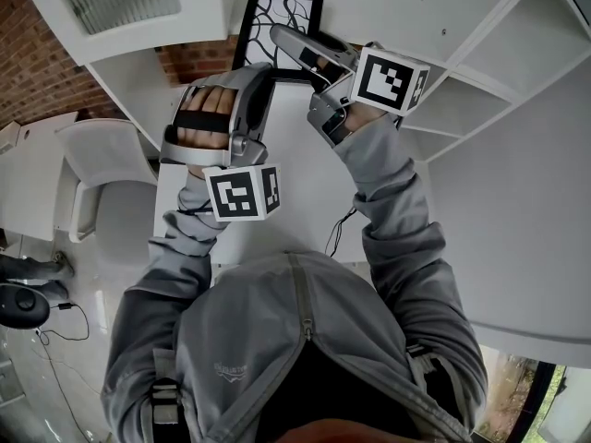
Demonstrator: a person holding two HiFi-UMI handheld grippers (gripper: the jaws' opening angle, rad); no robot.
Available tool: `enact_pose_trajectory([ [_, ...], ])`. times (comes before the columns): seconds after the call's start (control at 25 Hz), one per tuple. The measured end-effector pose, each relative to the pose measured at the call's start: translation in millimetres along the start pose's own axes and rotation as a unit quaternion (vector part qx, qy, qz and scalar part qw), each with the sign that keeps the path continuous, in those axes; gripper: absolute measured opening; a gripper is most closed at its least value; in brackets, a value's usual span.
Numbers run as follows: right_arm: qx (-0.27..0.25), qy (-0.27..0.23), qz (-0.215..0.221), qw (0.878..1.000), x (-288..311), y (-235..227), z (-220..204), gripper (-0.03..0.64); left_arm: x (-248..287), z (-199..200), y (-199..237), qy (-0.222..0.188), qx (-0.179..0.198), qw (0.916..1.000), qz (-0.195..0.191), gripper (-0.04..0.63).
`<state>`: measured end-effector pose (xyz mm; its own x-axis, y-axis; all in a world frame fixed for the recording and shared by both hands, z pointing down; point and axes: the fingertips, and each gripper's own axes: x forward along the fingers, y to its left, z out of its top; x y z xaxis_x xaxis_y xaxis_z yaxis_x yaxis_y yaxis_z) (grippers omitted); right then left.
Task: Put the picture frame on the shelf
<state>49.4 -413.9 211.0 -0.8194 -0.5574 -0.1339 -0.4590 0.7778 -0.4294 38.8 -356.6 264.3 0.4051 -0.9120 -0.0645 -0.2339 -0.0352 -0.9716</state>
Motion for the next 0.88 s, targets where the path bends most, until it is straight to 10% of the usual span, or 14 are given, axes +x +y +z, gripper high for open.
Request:
enact_pose_trajectory([
  [0.56, 0.138, -0.057, 0.039, 0.988, 0, -7, 7, 0.225, 1, 1, 11, 0.006, 0.022, 0.9996, 0.013, 0.074],
  [0.88, 0.287, -0.088, 0.096, 0.949, -2, -10, 1, 0.235, 4, -1, 13, 0.015, 0.018, 0.9995, 0.020, 0.071],
])
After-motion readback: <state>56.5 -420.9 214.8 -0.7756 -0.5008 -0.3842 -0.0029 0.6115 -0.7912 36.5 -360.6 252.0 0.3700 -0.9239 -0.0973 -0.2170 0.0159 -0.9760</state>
